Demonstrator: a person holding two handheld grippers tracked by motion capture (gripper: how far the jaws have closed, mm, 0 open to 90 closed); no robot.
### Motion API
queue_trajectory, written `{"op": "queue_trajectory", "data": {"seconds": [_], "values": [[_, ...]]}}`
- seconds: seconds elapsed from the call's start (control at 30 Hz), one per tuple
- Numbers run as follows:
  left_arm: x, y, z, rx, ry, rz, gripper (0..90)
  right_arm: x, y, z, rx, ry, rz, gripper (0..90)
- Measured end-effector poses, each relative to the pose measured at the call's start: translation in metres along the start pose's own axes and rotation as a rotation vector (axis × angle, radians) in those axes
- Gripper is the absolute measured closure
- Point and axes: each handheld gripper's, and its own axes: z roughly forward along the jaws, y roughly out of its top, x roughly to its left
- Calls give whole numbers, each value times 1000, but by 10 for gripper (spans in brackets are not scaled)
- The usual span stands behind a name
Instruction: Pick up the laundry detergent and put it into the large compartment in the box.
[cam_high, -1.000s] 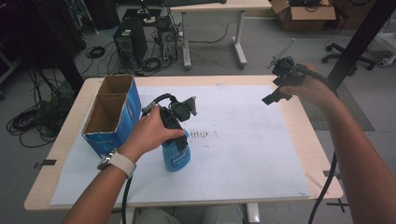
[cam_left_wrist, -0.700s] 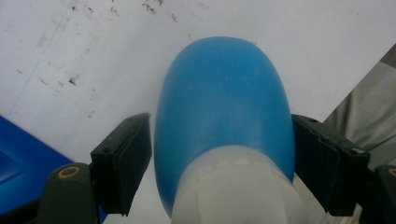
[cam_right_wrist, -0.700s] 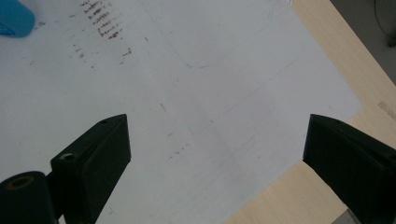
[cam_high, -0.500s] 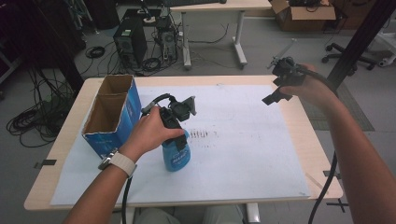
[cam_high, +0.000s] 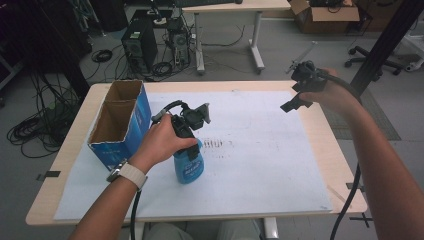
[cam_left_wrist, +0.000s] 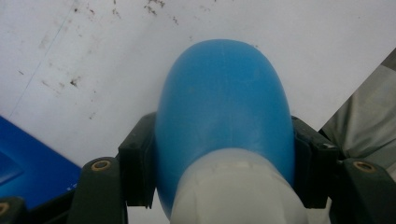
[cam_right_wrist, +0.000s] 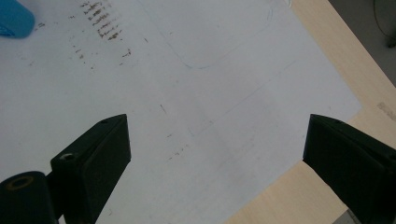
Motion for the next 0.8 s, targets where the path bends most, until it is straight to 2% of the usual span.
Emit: {"op": "queue_trajectory", "data": {"seconds": [0.13,0.23,0.33,0.37,0.47,0.5,0.53,0.6,0.7,0.73,0.8], "values": [[-1,0,-1,12,-1,-2,376,0,0,0,-1,0,-1,73],[1,-1,-17,-16,-14,-51,377,0,0,0,-4,0,-4,73],[1,-1,-25,-15,-9,-69,377,0,0,0,-5,-1,-8,74],[2,-1,-36,-14,4,-85,377,1,0,0,-7,-1,-10,73],[4,-2,-53,-30,26,-123,377,2,0,-2,-7,-2,-14,74],[4,-2,-53,-30,26,-123,377,2,0,-2,-8,-3,-14,75],[4,-3,-66,-24,43,-138,377,1,-1,-3,-12,-3,-12,75],[5,-4,-79,-26,54,-157,377,1,-3,-6,-18,-3,-9,78],[9,-5,-97,-32,54,-195,377,0,-5,-9,-25,-5,-7,77],[9,-5,-97,-32,54,-195,377,0,-5,-9,-25,-5,-7,77],[14,-8,-113,-18,46,-232,377,0,-6,-11,-27,-7,-7,79]]}}
